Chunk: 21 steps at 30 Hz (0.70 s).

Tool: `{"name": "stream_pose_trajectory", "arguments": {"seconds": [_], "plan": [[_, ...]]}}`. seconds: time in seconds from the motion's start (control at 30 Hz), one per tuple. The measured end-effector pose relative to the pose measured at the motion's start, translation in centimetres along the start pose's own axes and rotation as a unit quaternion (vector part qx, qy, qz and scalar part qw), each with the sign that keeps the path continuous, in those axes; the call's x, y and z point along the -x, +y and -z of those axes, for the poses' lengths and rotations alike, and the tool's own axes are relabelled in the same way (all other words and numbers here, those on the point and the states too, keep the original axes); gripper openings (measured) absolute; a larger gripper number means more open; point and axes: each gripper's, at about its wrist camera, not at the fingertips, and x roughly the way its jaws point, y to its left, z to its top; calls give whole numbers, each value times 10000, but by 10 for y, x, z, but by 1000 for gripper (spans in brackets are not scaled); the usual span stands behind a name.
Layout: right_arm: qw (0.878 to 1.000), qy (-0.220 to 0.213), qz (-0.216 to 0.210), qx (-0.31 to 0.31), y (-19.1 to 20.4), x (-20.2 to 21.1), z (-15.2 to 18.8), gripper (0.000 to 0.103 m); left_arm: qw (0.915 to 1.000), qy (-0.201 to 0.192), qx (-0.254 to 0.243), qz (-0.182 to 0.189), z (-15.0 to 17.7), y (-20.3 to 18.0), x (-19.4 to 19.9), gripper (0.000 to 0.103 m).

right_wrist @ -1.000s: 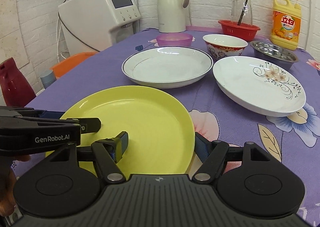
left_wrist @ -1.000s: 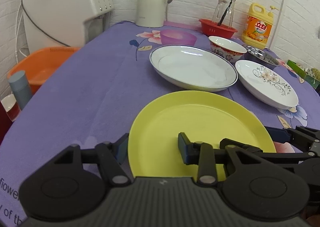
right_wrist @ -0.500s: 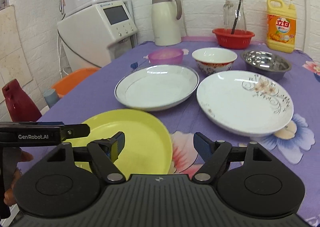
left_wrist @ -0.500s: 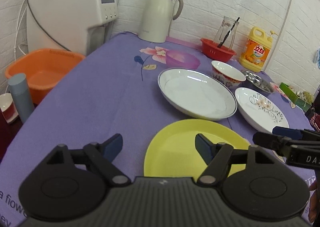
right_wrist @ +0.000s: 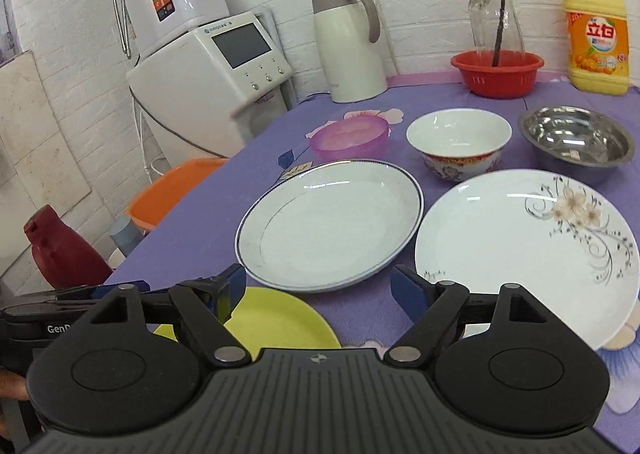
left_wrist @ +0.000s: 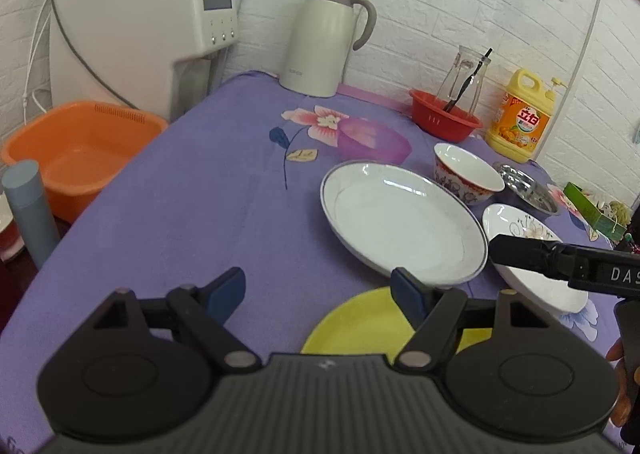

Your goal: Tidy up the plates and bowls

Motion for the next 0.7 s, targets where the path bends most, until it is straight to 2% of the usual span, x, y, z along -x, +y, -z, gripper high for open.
{"name": "stream_pose_trajectory", "arguments": {"seconds": [0.13, 0.3, 0.53, 0.7], "plan": [[9993, 24, 227, 300, -7, -23, -28, 103, 9998, -150, -66, -133, -22, 3, -10, 74], [9987, 269, 272, 342, -25, -65, -45, 103, 9998, -94, 0, -155, -21, 8, -19, 74], [9960, 785, 293, 319, -37, -110, -42, 103, 9998, 26, 154, -151, -19, 23, -31, 74], [9951, 781, 482, 380, -22, -119, -40, 103, 9996, 82, 195, -188, -24, 25, -42, 74]]}}
